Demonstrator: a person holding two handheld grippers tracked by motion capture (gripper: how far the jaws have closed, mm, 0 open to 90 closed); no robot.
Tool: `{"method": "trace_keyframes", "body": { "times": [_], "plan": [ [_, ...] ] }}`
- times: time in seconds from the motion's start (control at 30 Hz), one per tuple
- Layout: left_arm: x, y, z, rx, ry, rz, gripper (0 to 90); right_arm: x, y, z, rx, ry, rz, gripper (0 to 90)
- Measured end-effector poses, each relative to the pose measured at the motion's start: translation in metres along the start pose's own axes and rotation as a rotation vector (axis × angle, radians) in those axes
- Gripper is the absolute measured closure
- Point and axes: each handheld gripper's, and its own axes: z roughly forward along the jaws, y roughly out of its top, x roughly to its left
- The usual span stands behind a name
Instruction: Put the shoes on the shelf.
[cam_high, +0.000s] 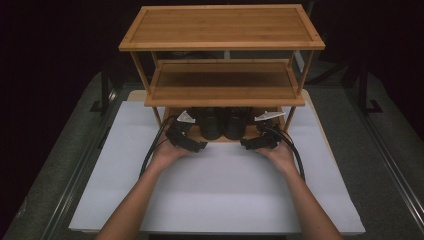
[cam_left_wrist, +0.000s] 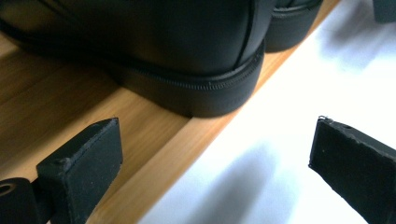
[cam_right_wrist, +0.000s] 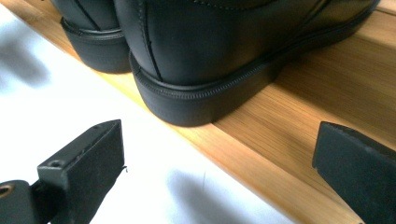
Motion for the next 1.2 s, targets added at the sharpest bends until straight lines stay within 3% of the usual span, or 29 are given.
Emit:
{"method": "trace_keyframes", "body": {
  "times": [0.17, 0.6, 0.73, 1.2],
  "plan": [
    [0.001, -0.008, -0.008, -0.007, 0.003, -0.012, 2.0, -0.002, -0.004, -0.010, -0.008, 0.006, 0.005, 2.0],
    [-0.006, -0.037, -0.053, -0.015, 0.037, -0.011, 2.0, -0.005, -0.030, -0.042, -0.024, 0.009, 0.009, 2.0],
    [-0.008, -0.046, -0.066, -0.038, 0.054, -0.014, 2.0, -0.008, -0.039, -0.054, -0.027, 0.006, 0.019, 2.1],
    [-0.012, -0.088, -0.108, -0.062, 0.076, -0.034, 2.1, -0.016, -0.074, -0.096, -0.048, -0.036, 0.025, 2.1]
  ]
}}
